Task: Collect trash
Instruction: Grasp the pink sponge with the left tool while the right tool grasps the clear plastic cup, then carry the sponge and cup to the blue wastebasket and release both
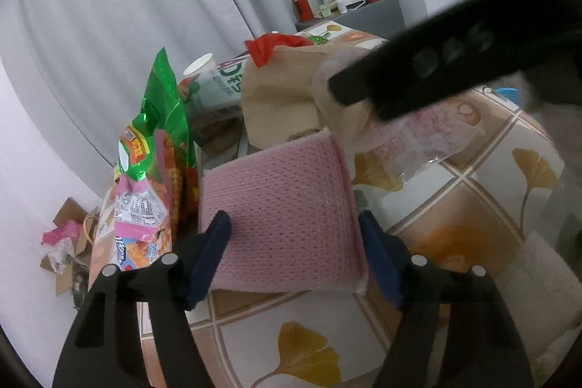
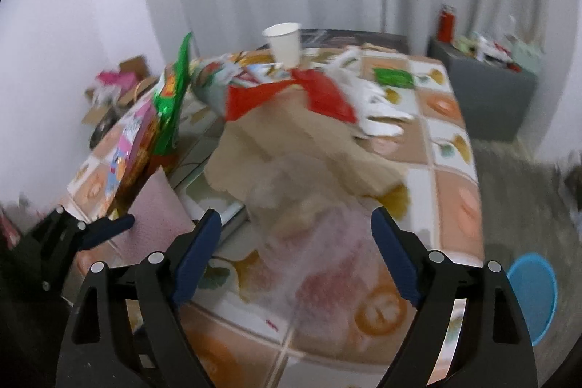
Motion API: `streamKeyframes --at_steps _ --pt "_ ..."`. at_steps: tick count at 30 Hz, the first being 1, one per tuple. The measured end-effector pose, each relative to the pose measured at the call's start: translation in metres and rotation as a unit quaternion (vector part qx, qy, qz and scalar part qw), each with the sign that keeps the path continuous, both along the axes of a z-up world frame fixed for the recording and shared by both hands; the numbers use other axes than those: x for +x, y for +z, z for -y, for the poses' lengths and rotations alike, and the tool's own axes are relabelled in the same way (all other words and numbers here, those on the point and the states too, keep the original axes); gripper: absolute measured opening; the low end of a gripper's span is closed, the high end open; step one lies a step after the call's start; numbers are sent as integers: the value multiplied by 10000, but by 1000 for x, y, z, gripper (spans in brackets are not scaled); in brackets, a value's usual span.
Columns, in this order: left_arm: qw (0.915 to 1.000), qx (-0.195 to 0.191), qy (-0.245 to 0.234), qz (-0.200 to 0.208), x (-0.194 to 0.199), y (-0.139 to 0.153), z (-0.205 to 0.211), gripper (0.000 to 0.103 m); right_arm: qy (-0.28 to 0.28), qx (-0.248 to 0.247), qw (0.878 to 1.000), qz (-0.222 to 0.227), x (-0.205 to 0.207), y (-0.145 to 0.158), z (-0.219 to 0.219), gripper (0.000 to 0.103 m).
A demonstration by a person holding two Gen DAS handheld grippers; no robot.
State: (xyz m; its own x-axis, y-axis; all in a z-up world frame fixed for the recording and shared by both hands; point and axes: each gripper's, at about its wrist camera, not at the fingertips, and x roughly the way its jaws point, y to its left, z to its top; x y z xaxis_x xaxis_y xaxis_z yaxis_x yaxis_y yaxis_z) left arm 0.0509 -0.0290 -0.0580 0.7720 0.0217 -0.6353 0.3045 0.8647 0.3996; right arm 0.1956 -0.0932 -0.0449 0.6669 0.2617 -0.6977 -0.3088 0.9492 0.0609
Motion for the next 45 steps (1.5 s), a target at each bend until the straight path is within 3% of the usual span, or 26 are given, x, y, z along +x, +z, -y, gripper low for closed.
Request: streamKeyframes --at_steps 5,9,17,28,33,38,45 --pt "10000 25 14 16 -3 4 -1 62 170 -192 9997 8 12 -8 -6 79" --pt "9999 101 -7 104 -4 6 -2 48 243 -255 9994 -64 15 -10 -8 65" --pt "9996 44 -10 284 -11 11 -3 33 256 -239 9993 112 3 -1 -5 65" --pt "9976 -449 19 524 -24 34 -13 23 36 638 9979 101 -17 20 19 64" --pt "9945 -1009 -46 292 -27 50 -25 22 -77 1432 9895 -162 -19 20 33 64" --pt "9786 -2046 -2 -219 -28 78 -54 22 -68 2439 9686 -472 -19 21 46 64" --pt "9623 -2720 -55 -54 -37 103 -77 22 -112 2750 9613 -109 -50 42 58 64"
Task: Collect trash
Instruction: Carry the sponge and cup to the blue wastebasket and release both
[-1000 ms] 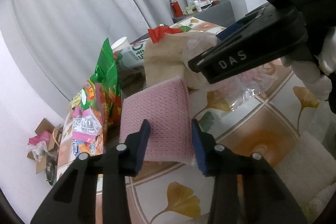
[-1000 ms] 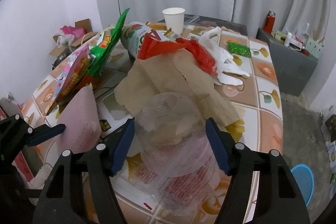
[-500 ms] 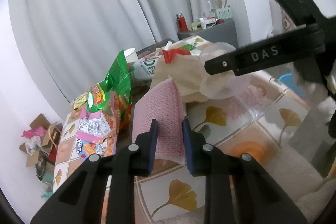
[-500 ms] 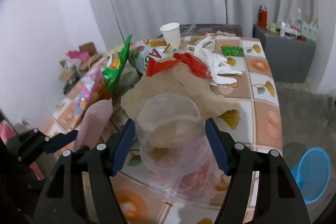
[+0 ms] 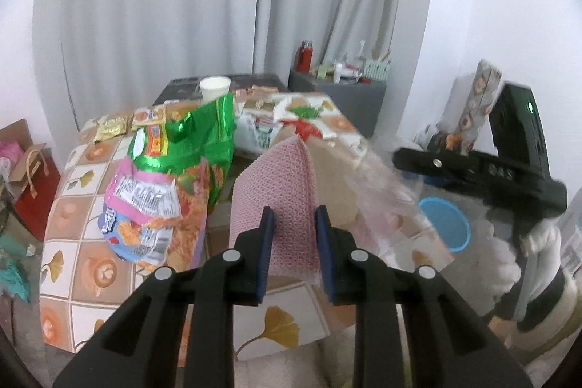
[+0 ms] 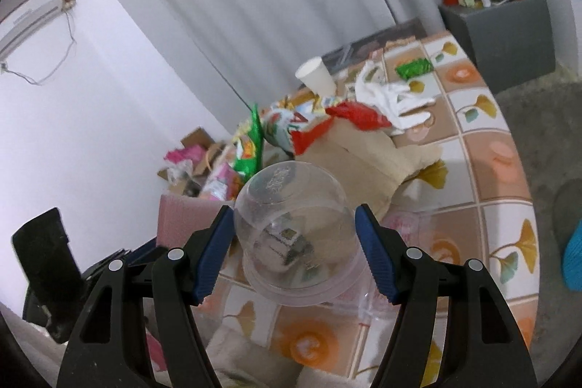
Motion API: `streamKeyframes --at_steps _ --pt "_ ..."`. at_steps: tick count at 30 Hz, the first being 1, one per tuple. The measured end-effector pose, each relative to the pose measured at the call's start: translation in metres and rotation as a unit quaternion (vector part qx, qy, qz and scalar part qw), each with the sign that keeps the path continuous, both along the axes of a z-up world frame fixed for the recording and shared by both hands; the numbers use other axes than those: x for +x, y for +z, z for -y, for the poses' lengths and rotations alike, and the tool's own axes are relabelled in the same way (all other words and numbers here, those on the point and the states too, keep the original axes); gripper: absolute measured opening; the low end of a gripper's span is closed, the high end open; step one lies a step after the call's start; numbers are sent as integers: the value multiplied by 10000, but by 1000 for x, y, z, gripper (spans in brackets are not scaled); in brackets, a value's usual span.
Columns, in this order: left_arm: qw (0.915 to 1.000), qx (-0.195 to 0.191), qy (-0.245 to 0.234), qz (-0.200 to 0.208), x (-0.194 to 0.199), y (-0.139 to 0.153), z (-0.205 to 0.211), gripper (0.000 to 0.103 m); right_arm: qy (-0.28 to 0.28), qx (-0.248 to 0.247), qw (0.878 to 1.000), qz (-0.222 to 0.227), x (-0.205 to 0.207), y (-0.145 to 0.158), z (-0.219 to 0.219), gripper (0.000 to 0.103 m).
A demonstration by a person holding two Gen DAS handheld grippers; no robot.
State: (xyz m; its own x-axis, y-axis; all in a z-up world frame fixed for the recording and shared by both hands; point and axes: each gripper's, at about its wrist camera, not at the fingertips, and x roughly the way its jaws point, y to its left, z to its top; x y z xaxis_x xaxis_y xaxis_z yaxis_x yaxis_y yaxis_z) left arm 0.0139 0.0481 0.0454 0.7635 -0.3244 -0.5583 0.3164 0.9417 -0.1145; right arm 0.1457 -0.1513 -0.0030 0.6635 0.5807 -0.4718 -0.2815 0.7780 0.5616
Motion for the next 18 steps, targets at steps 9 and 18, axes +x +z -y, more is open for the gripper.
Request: streamKeyframes --at_steps 9,18 --pt "9962 -621 -509 327 -4 40 7 22 -460 701 9947 590 -41 36 42 64" --pt "9688 -1281 -2048 -551 49 58 110 22 -2451 609 9662 526 -91 32 156 64"
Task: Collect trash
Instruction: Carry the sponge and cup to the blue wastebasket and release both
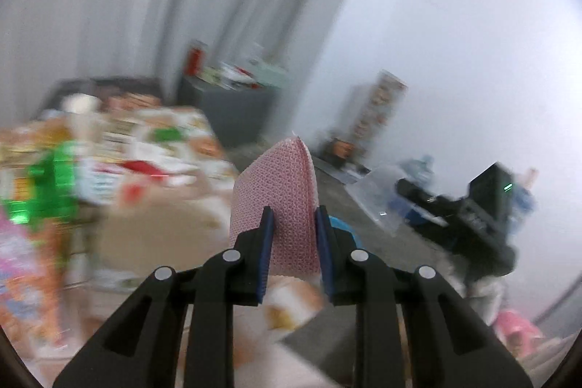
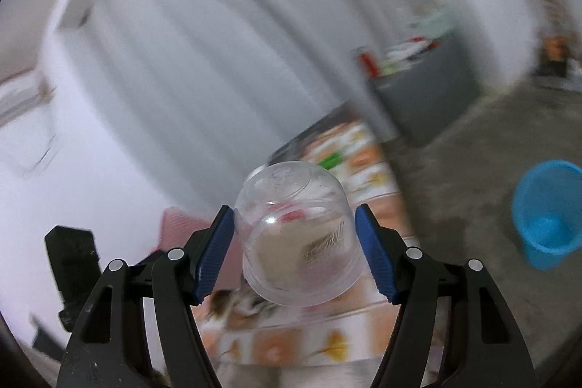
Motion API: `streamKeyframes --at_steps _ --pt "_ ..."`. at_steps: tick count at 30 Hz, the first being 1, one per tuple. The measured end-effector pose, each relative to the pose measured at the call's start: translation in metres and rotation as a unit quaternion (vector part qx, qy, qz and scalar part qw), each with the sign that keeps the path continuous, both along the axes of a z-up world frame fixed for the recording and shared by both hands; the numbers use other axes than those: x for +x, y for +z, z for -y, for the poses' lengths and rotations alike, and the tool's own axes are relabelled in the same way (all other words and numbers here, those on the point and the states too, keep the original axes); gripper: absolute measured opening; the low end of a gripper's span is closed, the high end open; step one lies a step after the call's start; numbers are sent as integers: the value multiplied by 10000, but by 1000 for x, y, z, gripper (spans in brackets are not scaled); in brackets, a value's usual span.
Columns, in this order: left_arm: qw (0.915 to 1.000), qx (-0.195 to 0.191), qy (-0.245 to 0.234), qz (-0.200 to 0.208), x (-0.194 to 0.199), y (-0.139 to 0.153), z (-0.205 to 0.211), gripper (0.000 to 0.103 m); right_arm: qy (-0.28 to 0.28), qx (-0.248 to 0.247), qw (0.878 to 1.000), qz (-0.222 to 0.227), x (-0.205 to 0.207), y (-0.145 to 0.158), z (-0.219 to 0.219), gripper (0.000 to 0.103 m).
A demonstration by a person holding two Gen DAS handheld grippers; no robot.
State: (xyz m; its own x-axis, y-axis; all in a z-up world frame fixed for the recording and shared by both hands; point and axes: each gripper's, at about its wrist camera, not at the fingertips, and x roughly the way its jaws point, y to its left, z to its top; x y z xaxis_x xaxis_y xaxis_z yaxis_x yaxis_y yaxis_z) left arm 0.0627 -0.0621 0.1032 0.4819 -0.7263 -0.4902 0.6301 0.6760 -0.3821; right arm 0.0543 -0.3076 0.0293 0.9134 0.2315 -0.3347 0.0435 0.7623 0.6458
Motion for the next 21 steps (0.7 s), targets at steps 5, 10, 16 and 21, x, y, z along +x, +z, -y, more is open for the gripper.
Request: streamKeyframes --at_steps 5,10,16,21 --pt "9919 149 -984 -785 41 -11 116 22 -1191 386 9911 -460 -22 -38 82 64" --pt "9729 564 -1668 -1502 80 -49 233 22 -1996 874 9717 -913 -27 -92 152 64" --pt "9524 1171 -1884 -2091 123 -116 351 23 -2437 1293 9518 -1341 -10 -141 216 64" --pt "9552 1560 -1655 -1892 148 -154 419 30 -2606 1585 9396 -1554 21 -179 263 69"
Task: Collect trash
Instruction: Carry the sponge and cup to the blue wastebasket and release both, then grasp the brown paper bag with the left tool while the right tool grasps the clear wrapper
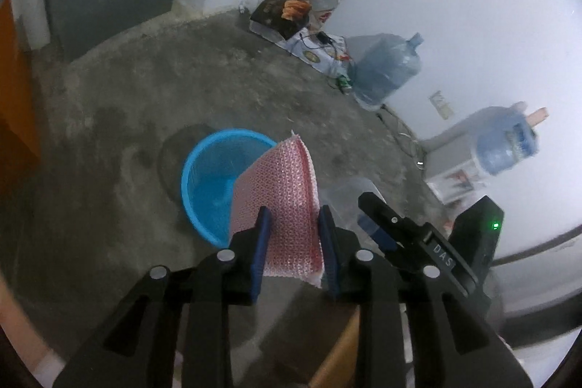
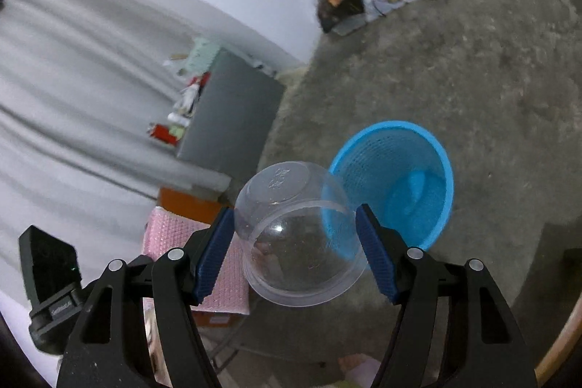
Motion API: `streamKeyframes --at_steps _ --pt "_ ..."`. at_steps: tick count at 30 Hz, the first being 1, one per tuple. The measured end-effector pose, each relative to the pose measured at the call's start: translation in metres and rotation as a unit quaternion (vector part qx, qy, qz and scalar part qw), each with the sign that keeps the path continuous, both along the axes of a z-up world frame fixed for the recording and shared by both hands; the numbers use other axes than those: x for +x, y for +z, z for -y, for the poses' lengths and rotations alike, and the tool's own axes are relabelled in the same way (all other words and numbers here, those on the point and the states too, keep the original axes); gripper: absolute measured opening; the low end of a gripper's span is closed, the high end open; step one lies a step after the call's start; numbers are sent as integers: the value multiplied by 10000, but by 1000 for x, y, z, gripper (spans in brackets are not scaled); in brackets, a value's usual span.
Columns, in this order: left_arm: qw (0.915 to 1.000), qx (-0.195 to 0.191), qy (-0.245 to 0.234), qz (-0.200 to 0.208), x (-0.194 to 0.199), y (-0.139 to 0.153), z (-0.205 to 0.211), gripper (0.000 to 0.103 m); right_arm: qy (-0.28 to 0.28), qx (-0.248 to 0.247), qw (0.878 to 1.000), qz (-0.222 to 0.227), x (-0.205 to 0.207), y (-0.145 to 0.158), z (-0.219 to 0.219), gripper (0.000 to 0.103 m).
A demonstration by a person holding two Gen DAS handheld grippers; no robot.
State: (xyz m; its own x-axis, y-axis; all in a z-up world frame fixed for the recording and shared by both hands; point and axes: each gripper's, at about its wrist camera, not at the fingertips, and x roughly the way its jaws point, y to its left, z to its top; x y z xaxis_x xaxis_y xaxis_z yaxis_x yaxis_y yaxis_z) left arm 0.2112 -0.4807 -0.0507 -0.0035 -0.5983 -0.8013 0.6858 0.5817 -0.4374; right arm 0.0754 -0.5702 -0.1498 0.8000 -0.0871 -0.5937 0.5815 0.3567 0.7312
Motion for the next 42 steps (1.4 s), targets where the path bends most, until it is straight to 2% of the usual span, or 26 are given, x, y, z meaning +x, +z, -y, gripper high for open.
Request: streamKeyframes --at_steps 1,2,3,5,7,9,11,15,19,22,25,29,32,35,39,42 --pt "10000 73 -26 56 4 -8 11 32 -47 33 10000 -50 5 -2 3 71" --pt "9998 140 -31 147 8 -15 21 38 -49 50 9999 -98 12 -11 9 76" --pt "9995 202 -11 245 10 -19 27 46 -87 29 9997 -224 15 -18 14 76" --pt "9989 238 33 415 10 -22 34 47 -217 -51 9983 -536 15 -25 20 76" --pt "9993 111 4 371 6 -19 30 50 -291 -65 9976 -621 12 -30 19 76" --pt "9991 -10 -54 414 -2 -9 17 53 -306 -88 9979 -570 4 -32 16 76" --pt "9977 -78 -104 663 -5 4 8 53 -318 -251 9974 -592 -6 -27 7 76" --pt "9942 -373 -160 993 -14 43 -31 55 -425 -736 9954 -434 -29 0 -21 76" --pt "9898 -695 -104 1243 -18 90 -103 59 -461 -1326 9896 -313 -45 34 -52 76" --pt "9852 -797 116 1515 -20 119 -162 64 -220 -1568 9872 -167 -48 58 -78 77" --pt "9760 -888 591 1900 -24 146 -235 68 161 -1624 9866 37 -47 79 -103 77" --pt "9555 -998 1458 2364 -39 170 -345 73 701 -1445 9862 408 -38 90 -139 77" --pt "9410 -996 2098 2462 -54 169 -415 74 1410 -1286 9807 424 -18 90 -173 77" --pt "9298 -895 2523 2525 -69 158 -465 74 2237 -998 9680 548 10 93 -211 76" --pt "9204 -828 2861 2534 -88 137 -502 75 3040 -832 9473 580 40 101 -262 75" --pt "9200 -822 3013 2370 -98 118 -525 75 3492 -905 9316 453 53 102 -300 75"
